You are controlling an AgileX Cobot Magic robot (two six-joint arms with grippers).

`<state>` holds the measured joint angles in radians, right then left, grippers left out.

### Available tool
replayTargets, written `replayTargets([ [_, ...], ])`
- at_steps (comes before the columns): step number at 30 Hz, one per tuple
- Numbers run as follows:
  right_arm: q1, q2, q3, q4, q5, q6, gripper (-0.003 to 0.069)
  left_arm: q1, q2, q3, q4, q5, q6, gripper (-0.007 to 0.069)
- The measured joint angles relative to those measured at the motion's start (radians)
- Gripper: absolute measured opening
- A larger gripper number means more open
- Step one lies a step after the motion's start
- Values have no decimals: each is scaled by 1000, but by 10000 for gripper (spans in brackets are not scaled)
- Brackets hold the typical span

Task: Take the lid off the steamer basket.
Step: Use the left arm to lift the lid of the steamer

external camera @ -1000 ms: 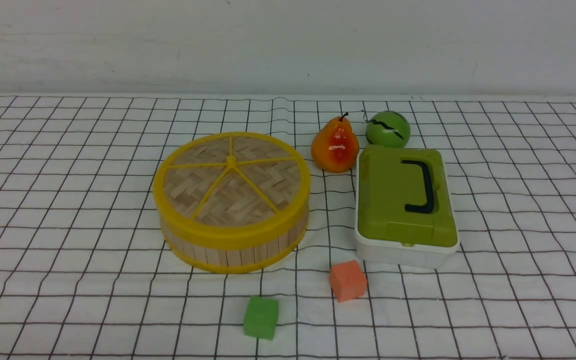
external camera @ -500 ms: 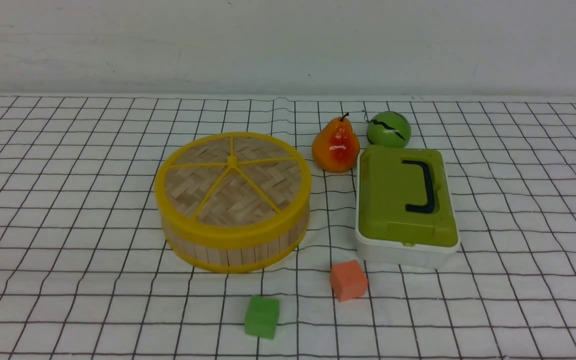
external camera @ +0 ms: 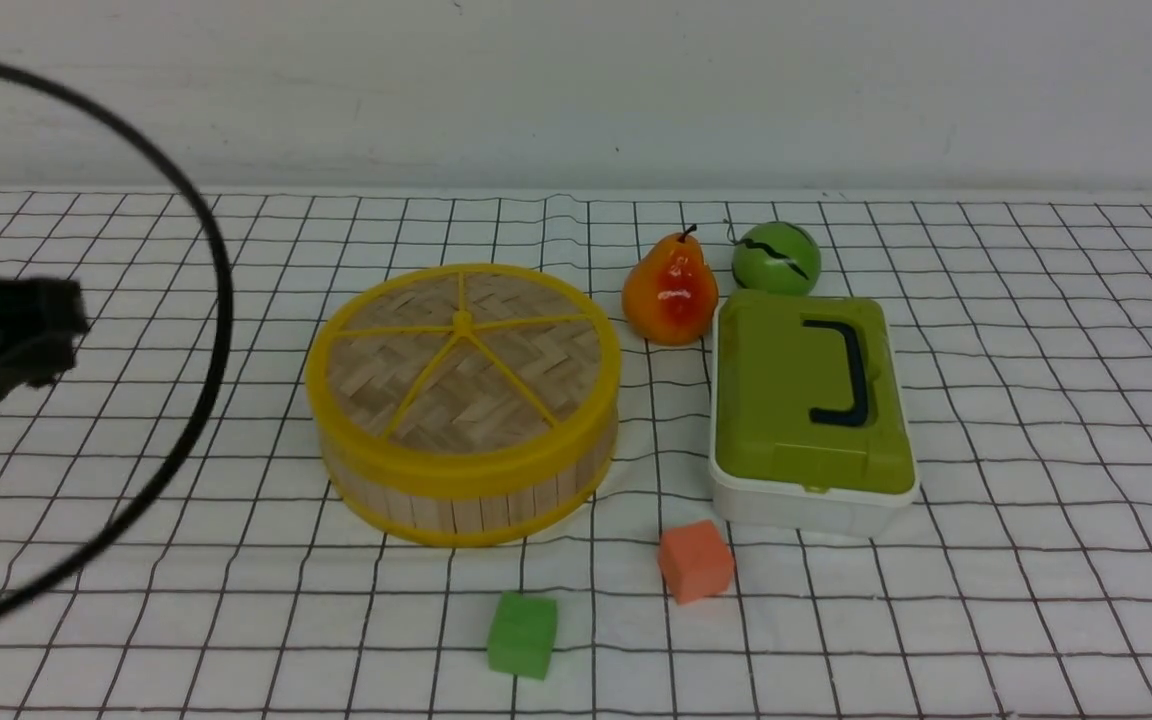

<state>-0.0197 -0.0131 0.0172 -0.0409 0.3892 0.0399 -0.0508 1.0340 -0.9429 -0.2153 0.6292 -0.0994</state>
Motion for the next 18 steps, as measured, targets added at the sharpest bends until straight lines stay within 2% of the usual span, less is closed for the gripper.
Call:
replayTargets([
  [4,0,0,0,0,0,0,239,-25,207,-159,-172,-4,78,63],
  [9,0,0,0,0,0,0,239,-119,407,-371,-221,69,163,63],
  [11,0,0,0,0,0,0,239,-153,471,-442,-202,90,166,65],
  [15,0,0,0,0,0,0,239,-258,661,-663,-38,169,99,111],
  [16,0,0,0,0,0,0,239,-293,737,-738,43,207,66,169],
  [18,0,0,0,0,0,0,239,-322,796,-804,125,241,31,239],
])
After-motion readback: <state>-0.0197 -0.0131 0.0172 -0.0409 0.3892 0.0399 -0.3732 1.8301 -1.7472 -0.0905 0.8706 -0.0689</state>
